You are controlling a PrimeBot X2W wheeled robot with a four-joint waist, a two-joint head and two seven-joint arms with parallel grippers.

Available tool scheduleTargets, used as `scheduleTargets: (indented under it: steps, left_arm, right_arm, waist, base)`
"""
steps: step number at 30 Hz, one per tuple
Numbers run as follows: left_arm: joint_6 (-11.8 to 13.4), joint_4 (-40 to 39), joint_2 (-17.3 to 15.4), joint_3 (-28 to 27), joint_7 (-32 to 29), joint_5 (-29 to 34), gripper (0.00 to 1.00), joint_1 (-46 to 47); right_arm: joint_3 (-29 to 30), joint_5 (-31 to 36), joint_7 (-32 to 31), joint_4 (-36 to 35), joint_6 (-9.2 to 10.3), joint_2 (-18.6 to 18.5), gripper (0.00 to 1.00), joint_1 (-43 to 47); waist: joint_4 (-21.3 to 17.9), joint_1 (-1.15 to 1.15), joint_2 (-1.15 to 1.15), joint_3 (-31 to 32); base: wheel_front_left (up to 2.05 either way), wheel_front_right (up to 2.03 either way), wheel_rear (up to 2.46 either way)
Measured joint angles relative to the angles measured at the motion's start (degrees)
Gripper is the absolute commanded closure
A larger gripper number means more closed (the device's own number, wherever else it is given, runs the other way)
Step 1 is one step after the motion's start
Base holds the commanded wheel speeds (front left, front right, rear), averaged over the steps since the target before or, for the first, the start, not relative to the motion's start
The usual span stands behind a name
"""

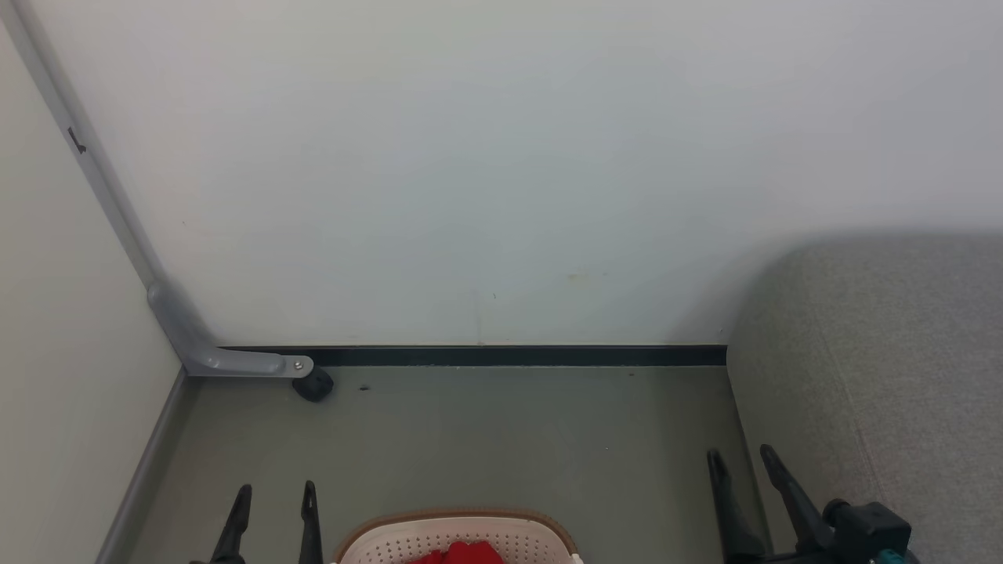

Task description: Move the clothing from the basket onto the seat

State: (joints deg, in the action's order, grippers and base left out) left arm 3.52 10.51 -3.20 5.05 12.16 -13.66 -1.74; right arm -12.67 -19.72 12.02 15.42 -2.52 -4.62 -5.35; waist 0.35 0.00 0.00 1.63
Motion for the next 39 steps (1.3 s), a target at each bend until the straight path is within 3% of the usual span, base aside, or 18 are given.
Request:
scheduleTargets:
  steps: [13, 39]
  left_arm:
    - [-0.52, 3.79, 0.05, 1.36, 2.14, 5.54, 0.0, -0.02]
    - [-2.1, 6.72, 0.16, 1.31, 2.14, 4.07, 0.0, 0.0]
  right_arm:
    - [-2.16, 7.75, 2.24, 4.67, 0.0, 0.0, 0.0, -0.02]
    - [-1.22, 7.56, 2.24, 7.39, -0.01, 0.64, 0.0, -1.16]
  waist:
    - [-0.21, 0.0, 0.0, 0.29]
    - [-0.32, 0.0, 0.0, 0.3]
  base:
    - [0.0, 0.0, 0.0]
    - [0.0, 0.0, 0.0]
